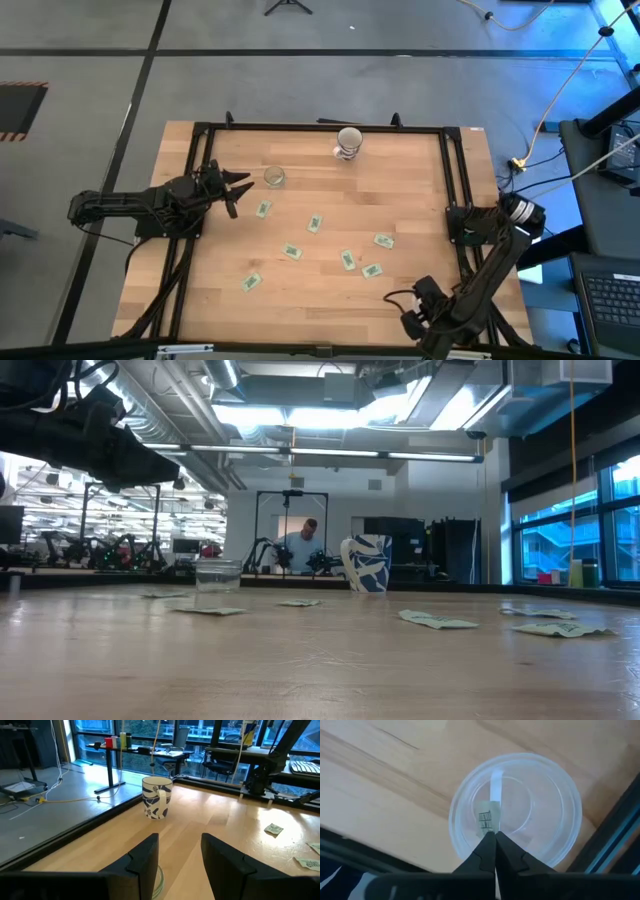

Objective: Pick and place Stevia / Truvia into bins
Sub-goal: Put the green stevia packet into the transparent container

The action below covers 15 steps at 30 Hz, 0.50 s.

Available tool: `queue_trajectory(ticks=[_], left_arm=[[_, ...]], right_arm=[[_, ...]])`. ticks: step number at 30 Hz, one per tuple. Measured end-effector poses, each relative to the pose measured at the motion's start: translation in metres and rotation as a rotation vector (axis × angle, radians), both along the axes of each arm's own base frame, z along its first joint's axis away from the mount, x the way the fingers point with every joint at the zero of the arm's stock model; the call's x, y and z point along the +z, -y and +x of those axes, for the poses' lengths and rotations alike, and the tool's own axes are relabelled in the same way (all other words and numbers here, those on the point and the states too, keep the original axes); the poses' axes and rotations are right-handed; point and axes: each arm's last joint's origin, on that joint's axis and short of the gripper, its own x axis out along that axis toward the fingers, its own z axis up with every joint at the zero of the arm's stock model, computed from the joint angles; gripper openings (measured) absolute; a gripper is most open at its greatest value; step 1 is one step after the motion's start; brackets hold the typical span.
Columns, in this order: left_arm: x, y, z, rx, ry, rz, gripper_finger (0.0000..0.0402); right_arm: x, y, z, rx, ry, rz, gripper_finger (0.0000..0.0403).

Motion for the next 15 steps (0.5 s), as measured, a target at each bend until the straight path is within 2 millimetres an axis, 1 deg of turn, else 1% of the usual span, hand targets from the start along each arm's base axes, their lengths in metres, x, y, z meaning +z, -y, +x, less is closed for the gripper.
queue_trajectory(ticks=[8,15], left_arm=[[-0.0004,0.0,0.0,0.0,-0.001,-0.007,0.0143],[-0.0007,0.0,-0.0001,0.0,-0.003,-0.008,0.0143]], right_arm=[[-0.0021,-0.0011,0.0007,0.011,-0.002,-0.001,0.0012],[-0.0021,-0.0024,0.0017,0.013,0.009,0.012,0.0009]])
